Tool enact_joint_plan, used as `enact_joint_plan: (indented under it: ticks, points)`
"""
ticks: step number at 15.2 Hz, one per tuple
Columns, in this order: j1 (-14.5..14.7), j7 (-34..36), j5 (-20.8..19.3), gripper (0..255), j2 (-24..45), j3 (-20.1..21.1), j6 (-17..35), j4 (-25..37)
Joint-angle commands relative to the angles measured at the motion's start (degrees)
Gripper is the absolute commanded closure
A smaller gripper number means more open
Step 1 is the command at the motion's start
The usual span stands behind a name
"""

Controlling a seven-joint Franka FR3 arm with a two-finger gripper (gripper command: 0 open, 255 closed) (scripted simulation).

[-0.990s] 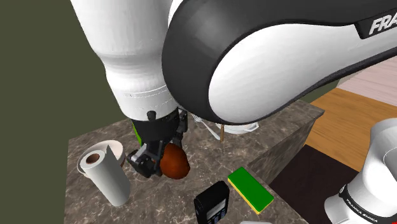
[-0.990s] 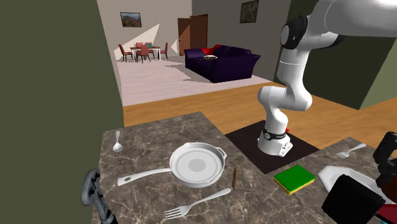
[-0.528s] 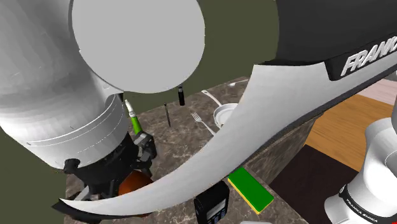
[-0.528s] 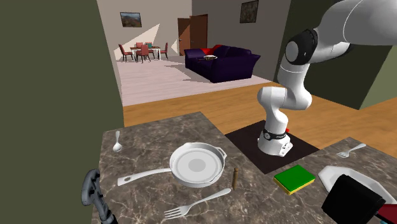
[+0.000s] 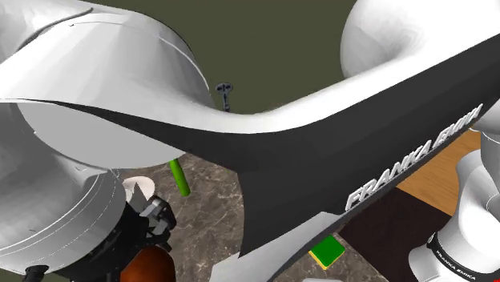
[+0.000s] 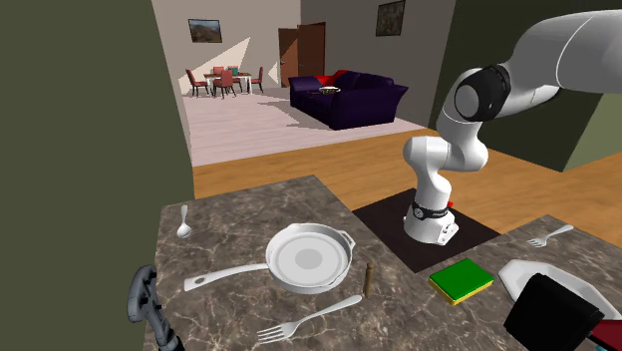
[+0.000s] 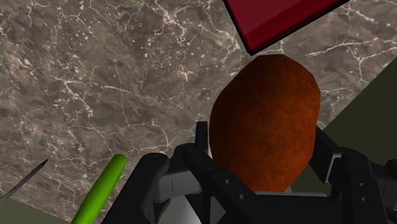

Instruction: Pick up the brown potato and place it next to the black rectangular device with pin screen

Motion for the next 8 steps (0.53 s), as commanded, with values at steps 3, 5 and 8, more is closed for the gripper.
enact_joint_plan:
  ticks: [3, 5, 8]
  points:
    - [-0.9, 0.6, 0.1, 255, -0.6, 0.0, 3.5, -4.1]
    - [-1.2, 0.9, 0.1, 255, -0.7, 0.0, 5.0, -5.9]
    - [-1.6, 1.3, 0.0, 255, -0.7, -0.1, 7.3, -8.2]
